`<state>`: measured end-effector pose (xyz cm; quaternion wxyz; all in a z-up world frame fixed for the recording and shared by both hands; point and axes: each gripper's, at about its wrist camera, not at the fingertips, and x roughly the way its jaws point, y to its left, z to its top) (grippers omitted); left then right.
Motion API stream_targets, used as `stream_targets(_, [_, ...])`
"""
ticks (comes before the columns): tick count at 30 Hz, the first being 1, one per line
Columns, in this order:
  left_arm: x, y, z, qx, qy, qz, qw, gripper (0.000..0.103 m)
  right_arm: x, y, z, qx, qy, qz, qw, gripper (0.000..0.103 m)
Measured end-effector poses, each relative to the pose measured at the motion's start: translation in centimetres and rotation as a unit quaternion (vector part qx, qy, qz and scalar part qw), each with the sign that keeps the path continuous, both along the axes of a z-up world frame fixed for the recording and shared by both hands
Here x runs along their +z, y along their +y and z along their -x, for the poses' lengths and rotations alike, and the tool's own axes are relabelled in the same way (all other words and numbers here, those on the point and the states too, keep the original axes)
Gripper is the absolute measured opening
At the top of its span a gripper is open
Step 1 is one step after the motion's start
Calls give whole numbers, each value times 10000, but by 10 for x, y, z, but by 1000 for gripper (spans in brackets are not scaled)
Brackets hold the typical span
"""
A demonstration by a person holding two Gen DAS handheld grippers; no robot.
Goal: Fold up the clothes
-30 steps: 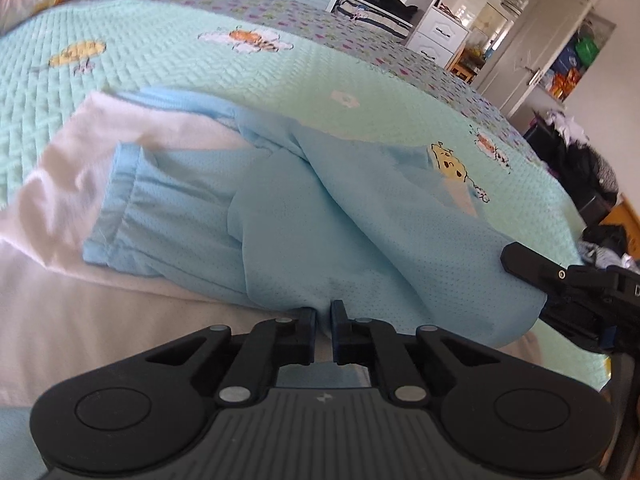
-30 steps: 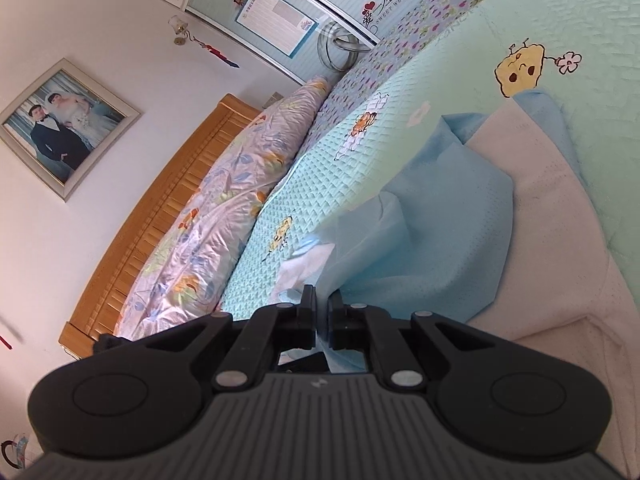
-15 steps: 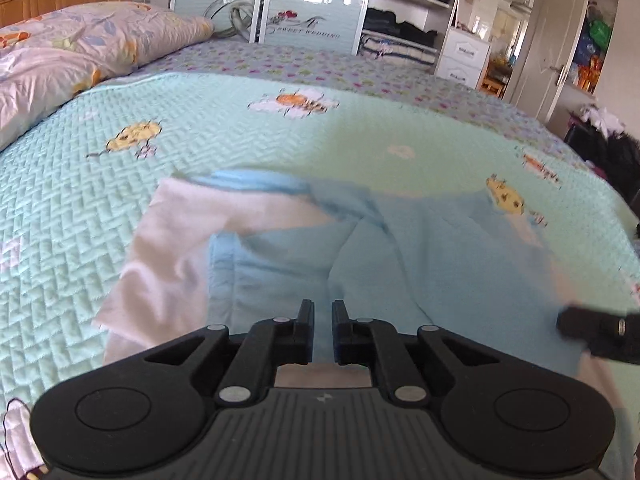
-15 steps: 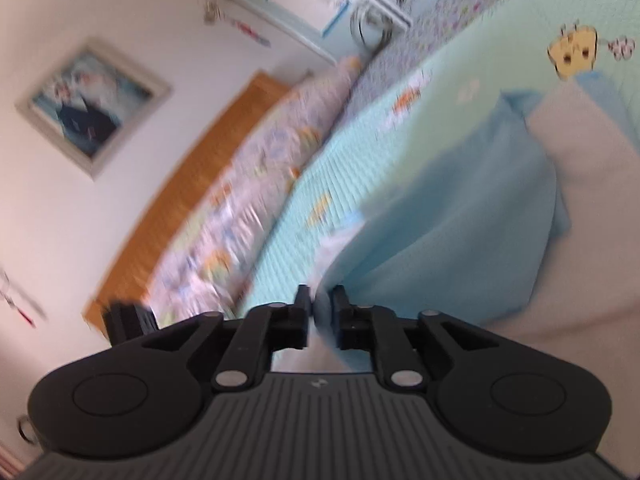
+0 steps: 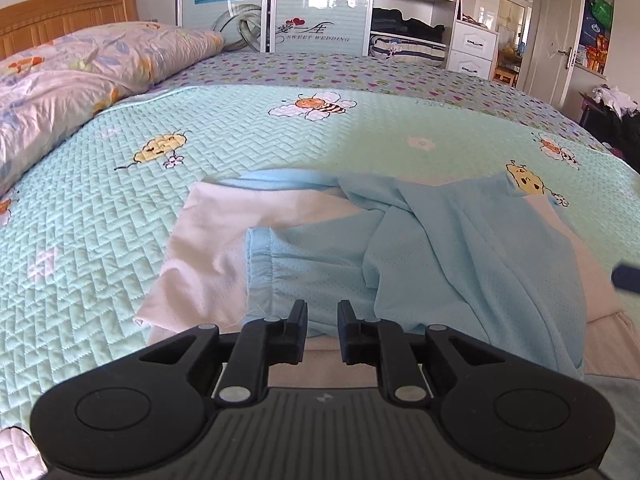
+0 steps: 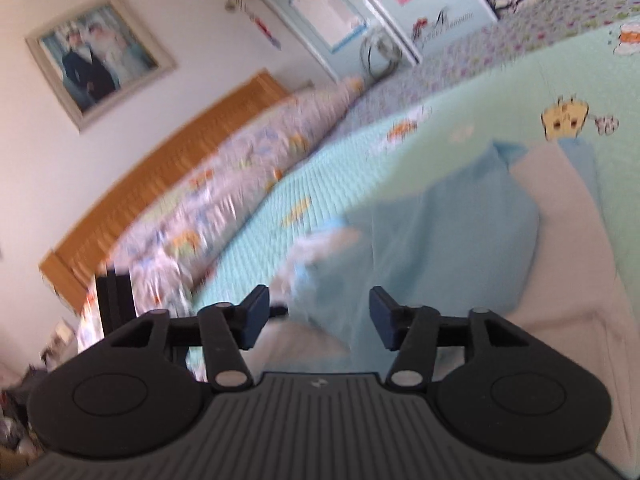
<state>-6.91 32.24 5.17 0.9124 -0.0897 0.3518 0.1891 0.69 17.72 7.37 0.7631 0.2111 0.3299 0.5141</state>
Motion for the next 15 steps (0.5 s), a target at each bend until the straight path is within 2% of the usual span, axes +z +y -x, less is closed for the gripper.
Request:
stream_targets(3, [1,-4,-3,-19,33,-60,10000,17,-18,16,-14,221,462,-152,9986,65])
stream_targets(7, [3,-6,-4,-41,47,-72,10000,18,-60,40,-10,642,1055,546,9908,65])
stream_targets(8, [4,-5,-4,-33,38,-47,10000,18,-66,41,-8,674,1097,595,9899,65])
stream_targets(13, [16,-1,-1,1,-227,220,9995,23,-50,3,-6,342,1073,-155,9935,65])
stream_targets(15, [25,-3,0,-205,-543,527,9969,39,-43,-22,-13,2,1097,-565,9924,68])
